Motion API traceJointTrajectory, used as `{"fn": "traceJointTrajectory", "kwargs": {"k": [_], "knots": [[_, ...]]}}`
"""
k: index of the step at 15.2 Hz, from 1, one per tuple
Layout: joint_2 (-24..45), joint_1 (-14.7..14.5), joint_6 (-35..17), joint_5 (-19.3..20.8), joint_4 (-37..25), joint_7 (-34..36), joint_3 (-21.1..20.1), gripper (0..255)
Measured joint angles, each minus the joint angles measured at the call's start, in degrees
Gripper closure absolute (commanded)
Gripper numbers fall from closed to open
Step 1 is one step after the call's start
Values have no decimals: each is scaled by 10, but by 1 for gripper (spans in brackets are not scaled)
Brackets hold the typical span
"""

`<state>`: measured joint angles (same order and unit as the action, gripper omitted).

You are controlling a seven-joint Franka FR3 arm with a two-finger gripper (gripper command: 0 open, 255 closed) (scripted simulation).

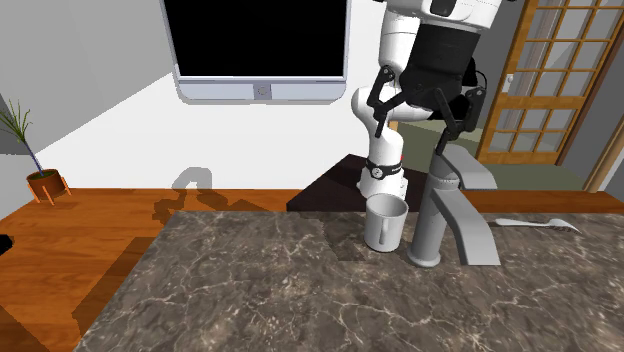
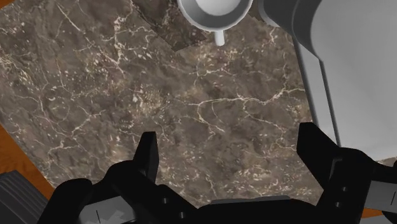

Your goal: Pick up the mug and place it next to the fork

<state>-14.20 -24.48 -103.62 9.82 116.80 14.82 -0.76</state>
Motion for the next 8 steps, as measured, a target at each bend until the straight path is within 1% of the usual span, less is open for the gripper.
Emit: {"fn": "traceJointTrajectory", "kwargs": {"k": [1,2,8], "knots": [[0,0,0,0,0,0,0,0],[0,0,0,0,0,0,0,255],[0,0,0,0,0,0,0,255]]}}
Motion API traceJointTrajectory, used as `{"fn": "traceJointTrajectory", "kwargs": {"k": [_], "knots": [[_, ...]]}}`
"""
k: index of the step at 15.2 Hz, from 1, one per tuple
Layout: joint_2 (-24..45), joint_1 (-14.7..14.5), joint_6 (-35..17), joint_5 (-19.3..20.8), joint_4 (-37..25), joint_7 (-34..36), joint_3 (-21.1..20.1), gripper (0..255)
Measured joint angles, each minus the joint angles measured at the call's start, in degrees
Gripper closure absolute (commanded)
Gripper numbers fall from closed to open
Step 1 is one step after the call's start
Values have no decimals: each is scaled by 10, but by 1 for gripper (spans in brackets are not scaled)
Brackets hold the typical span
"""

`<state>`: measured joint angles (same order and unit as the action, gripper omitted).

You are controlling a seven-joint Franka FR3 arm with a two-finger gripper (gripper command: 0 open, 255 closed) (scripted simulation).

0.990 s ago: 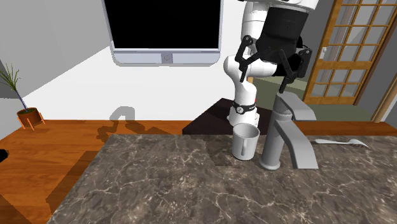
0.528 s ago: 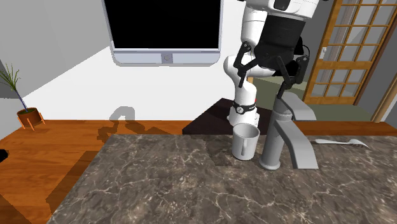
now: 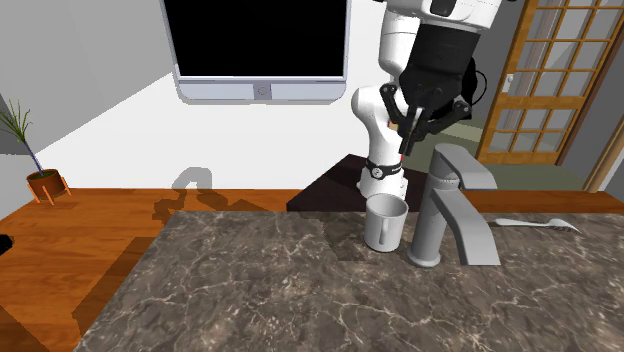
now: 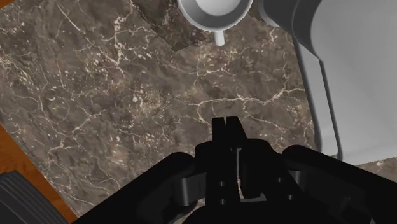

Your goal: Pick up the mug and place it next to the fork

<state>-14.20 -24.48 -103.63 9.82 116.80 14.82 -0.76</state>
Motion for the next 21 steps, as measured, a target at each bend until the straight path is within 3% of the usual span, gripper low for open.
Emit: {"fn": "traceJointTrajectory", "kwargs": {"k": [3,4,8,15,21], "knots": [[0,0,0,0,0,0,0,255],[0,0,0,0,0,0,0,0],[-26,-3,-39,-6,59,-11,3,0],[-110,-28,-214,32,193,-40,31,0],[-124,-30,-259,23,222,-47,42,0]]}}
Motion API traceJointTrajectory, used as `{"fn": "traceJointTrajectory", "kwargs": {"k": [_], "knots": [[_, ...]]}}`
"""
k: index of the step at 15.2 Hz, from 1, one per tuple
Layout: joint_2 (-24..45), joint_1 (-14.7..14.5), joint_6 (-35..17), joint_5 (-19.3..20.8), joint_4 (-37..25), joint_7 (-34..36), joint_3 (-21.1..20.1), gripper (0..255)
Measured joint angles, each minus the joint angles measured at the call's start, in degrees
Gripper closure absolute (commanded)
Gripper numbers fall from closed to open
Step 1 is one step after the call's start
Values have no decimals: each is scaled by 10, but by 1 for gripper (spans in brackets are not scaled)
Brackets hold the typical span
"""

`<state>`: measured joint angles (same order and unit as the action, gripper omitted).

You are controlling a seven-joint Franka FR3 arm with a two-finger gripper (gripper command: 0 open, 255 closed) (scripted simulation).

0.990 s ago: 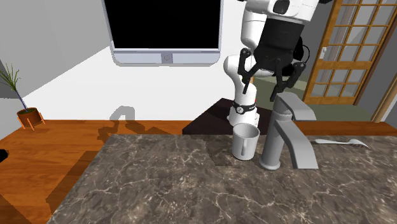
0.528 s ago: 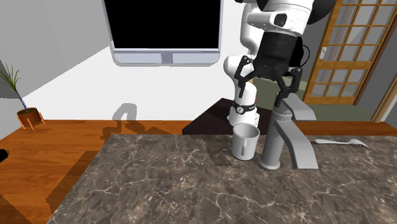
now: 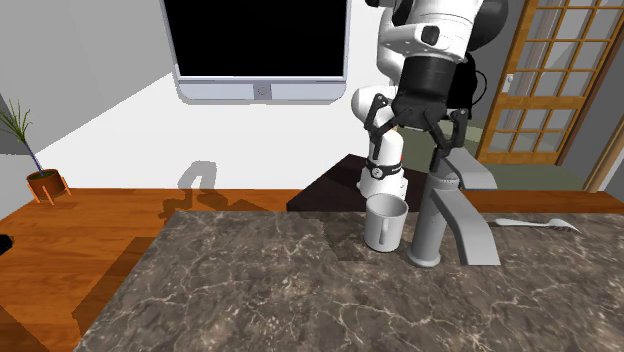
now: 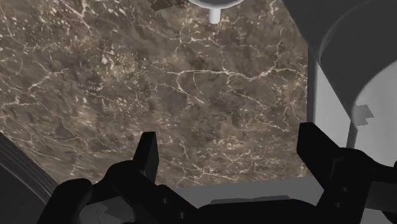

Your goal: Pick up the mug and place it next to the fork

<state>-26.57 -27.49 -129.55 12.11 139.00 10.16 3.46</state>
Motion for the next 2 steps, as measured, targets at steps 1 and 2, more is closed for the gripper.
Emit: {"fn": "traceJointTrajectory", "kwargs": {"k": [1,2], "knots": [[-8,-3,-17,7,11,2,0,0],[-14,-7,-32,26,20,5,0,0]]}}
